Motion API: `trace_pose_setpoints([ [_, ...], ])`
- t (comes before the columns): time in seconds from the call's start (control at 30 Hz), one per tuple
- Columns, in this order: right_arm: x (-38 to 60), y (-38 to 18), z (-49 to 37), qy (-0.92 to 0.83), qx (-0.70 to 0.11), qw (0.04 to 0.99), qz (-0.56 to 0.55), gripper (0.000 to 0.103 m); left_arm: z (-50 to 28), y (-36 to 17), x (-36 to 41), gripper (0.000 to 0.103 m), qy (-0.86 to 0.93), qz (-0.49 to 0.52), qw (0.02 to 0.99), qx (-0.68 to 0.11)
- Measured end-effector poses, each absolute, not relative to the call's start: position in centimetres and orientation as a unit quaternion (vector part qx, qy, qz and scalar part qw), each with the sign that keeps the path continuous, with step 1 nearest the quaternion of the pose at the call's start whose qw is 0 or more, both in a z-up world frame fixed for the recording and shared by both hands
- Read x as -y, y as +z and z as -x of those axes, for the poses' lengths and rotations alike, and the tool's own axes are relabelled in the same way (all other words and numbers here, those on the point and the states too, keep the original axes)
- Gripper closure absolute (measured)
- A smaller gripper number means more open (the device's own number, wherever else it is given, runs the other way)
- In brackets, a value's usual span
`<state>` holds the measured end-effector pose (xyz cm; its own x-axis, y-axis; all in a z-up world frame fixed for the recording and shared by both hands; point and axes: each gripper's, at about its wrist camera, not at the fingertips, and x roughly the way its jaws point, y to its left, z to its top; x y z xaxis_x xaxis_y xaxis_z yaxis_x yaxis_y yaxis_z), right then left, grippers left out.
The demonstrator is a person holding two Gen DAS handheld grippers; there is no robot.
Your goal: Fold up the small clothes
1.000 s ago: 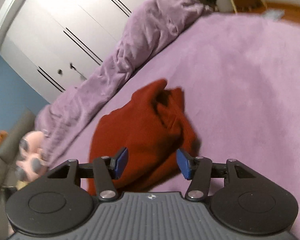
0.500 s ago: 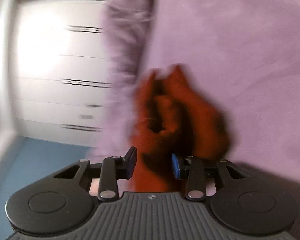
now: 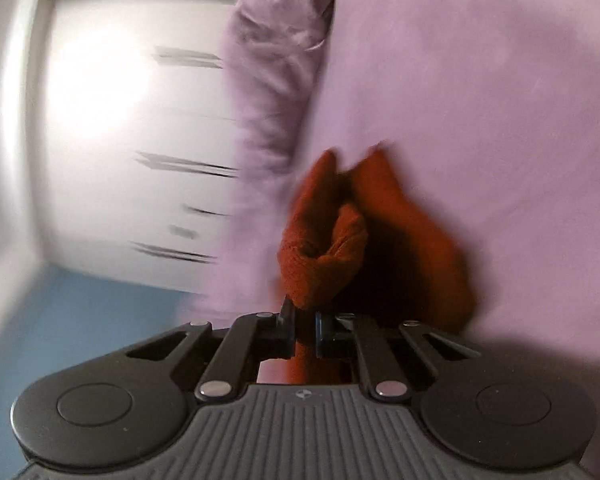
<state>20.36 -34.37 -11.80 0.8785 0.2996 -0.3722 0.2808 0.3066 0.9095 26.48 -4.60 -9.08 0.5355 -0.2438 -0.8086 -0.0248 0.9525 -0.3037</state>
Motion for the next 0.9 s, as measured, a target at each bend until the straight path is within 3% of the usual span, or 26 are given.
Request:
trace_pose_setpoints([
  [0.07,34.0,-12.6,-20.9,-0.032,-0.297,0.792,-0.533,0.096,-26.1,-8.9,4.6,0.018,-0.063,0.133,0.865,-0.480],
  [0.17,33.7,-12.1,-20.9,-0.026,-0.299,0.801,-0.518,0.095,-25.6,-8.3,3.6,0.018,-0.066,0.134,0.861,-0.487],
  [0.27,33.5,-9.3,-19.8,-0.047,-0.291,0.843,-0.450,0.075,-24.8,-7.3,1.3,0.020,-0.045,0.132,0.865,-0.482],
  [0.33,33.1,-7.3,-18.4,-0.094,-0.265,0.879,-0.385,0.054,-24.6,-6.6,-0.3,0.020,-0.021,0.139,0.870,-0.472],
  [0.5,31.8,-4.3,-20.1,-0.067,-0.228,0.913,-0.332,0.054,-26.1,-5.3,-0.2,0.020,-0.029,0.162,0.876,-0.454],
  [0.67,28.8,-3.1,-29.0,0.007,-0.269,0.910,-0.316,0.056,-27.2,-4.9,1.9,0.020,-0.038,0.153,0.880,-0.448],
  [0.87,27.7,-4.6,-39.1,-0.025,-0.345,0.898,-0.272,0.065,-29.9,-4.9,3.0,0.020,-0.024,0.136,0.885,-0.444],
  [0.9,28.0,-5.2,-39.7,-0.036,-0.355,0.896,-0.265,0.071,-30.4,-4.8,3.2,0.019,-0.020,0.135,0.888,-0.440],
])
